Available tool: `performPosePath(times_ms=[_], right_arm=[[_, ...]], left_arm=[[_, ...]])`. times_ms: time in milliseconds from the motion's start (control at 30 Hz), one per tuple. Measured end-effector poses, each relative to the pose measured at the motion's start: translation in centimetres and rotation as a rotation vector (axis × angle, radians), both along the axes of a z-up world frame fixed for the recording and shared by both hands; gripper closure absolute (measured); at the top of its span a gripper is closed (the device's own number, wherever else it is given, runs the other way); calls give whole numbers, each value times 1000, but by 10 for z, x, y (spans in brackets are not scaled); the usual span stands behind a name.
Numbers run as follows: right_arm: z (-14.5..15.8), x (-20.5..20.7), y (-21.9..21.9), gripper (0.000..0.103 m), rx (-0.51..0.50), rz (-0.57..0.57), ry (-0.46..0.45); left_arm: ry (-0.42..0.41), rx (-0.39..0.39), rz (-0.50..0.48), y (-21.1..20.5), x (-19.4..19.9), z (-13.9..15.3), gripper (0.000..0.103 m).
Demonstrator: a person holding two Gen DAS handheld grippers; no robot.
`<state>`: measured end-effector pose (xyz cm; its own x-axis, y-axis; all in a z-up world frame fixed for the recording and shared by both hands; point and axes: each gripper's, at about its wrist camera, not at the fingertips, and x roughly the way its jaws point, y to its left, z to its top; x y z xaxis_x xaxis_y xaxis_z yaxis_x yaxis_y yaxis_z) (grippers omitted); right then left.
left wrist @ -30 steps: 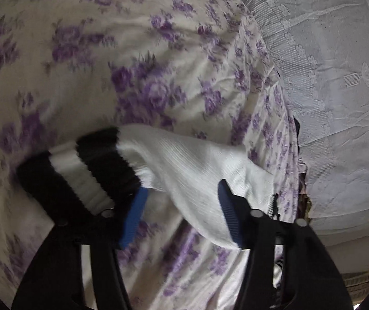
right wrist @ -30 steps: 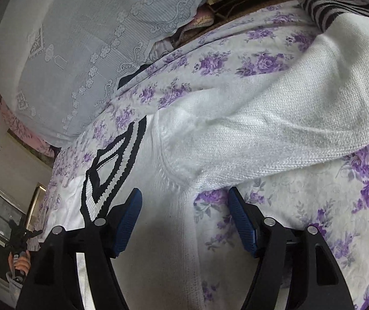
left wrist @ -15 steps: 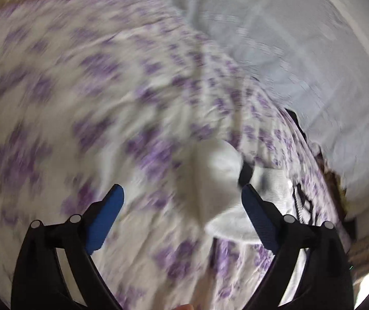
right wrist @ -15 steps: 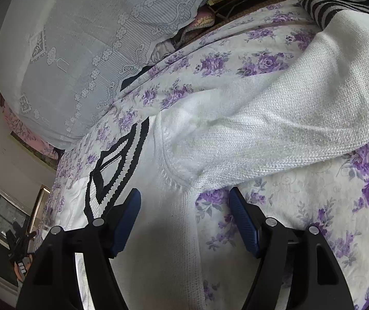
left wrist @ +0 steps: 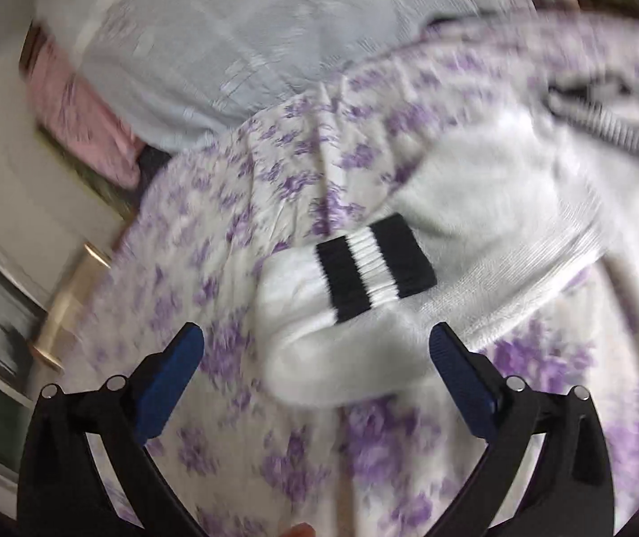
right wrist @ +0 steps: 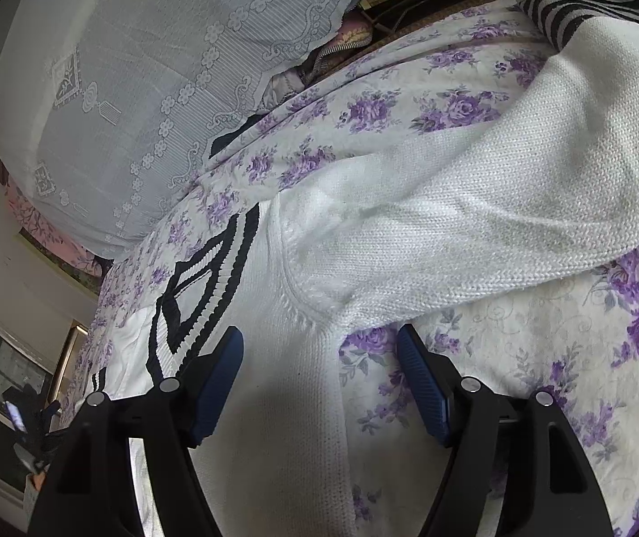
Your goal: Fold small clothes
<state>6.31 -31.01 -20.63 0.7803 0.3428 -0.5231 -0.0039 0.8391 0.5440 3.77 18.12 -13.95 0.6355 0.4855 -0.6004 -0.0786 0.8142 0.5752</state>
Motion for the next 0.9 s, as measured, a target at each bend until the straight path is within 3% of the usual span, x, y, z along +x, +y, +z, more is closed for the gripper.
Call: performPosePath(times_ms=[100, 167, 233, 333, 433, 467, 500, 567, 633, 667, 700, 733, 800, 900], right_arm=[[0, 0, 0, 31, 0, 0, 0], [0, 0, 0, 31, 0, 0, 0], [0, 0, 0, 31, 0, 0, 0], [0, 0, 0, 31, 0, 0, 0], [0, 0, 0, 31, 0, -1, 0], [0, 0, 0, 31, 0, -1, 1], [0, 0, 0, 31, 0, -1, 0], [0, 0, 0, 31, 1, -1, 0], [0, 0, 0, 31, 0, -1, 1], [0, 0, 0, 31, 1, -1, 0], [0, 0, 0, 31, 1, -1, 0], [0, 0, 0, 31, 1, 0, 0], [0, 0, 0, 31, 0, 0, 1], [5, -1, 3, 31, -27, -10, 5]], left_arm=[[30, 5, -2, 1, 18, -7, 4], [38, -30, -7, 8, 23, -6, 11], [57, -82, -7, 17, 23, -1, 65], [0, -214, 52, 45, 13, 10, 78], [-86, -426, 210, 110, -5, 24, 78], [-111, -525, 288, 141, -16, 22, 78], [-119, -618, 345, 165, -23, 18, 71], [-121, -863, 497, 218, -47, -5, 65], [-162, -1057, 522, 242, -70, -20, 63], [-190, -1111, 533, 246, -83, -20, 64], [-201, -1115, 542, 245, -90, -17, 60], [-215, -1097, 543, 239, -96, -11, 46], [-248, -1019, 524, 219, -104, 5, 30], [-244, -960, 398, 188, -87, 31, 25]])
